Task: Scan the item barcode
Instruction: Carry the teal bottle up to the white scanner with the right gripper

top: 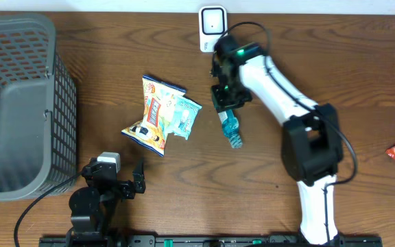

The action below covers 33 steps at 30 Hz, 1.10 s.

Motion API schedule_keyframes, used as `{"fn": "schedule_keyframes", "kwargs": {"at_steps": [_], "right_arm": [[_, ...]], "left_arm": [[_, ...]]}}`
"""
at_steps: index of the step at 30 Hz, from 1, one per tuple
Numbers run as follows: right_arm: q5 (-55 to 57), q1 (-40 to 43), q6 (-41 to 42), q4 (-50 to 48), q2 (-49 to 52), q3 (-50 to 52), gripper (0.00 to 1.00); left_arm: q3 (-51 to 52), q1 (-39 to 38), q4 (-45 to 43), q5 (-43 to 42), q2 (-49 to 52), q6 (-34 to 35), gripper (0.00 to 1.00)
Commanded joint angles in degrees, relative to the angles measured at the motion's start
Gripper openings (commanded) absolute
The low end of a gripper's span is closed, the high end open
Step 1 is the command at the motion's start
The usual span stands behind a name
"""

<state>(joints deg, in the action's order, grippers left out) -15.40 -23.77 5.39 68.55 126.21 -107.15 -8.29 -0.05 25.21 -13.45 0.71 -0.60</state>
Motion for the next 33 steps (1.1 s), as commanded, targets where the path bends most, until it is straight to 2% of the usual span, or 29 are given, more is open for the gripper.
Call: {"fn": "schedule_keyframes", "kwargs": {"at_steps": [1, 9, 13, 18, 26, 30, 33], "right_arm": [[-18.47, 3.21, -13.33, 2.27, -8.26, -0.79, 0.01], [-35.21, 8.44, -25.31, 13.73, -11.47, -0.79, 0.01], [-38.16, 9.49, -33.18, 21.79, -11.56, -0.79, 0.01], [-40.72, 9.49, -38.23, 27.61, -12.33, -0.79, 0.01], [-41.7, 9.49, -38.32, 28.5, -12.81, -0.79, 0.01], [-36.89, 9.46, -37.97, 25.9, -12.81, -0.79, 0.02], [-31.69, 9.42, -31.12, 19.74, -12.81, -0.79, 0.01]], "left_arm": [[0.83, 0.2, 0.94, -0.48, -0.04, 0.26, 0.98], [0.83, 0.2, 0.94, -0.48, -0.04, 0.26, 0.99], [0.83, 0.2, 0.96, -0.48, -0.04, 0.26, 0.99], [0.83, 0.2, 0.96, -0.48, -0.04, 0.26, 0.99], [0.83, 0.2, 0.96, -0.48, -0.04, 0.26, 0.99], [0.83, 0.2, 0.96, -0.48, -0.04, 0.26, 0.99], [0.83, 0.2, 0.96, -0.48, -0.04, 0.26, 0.98]]}}
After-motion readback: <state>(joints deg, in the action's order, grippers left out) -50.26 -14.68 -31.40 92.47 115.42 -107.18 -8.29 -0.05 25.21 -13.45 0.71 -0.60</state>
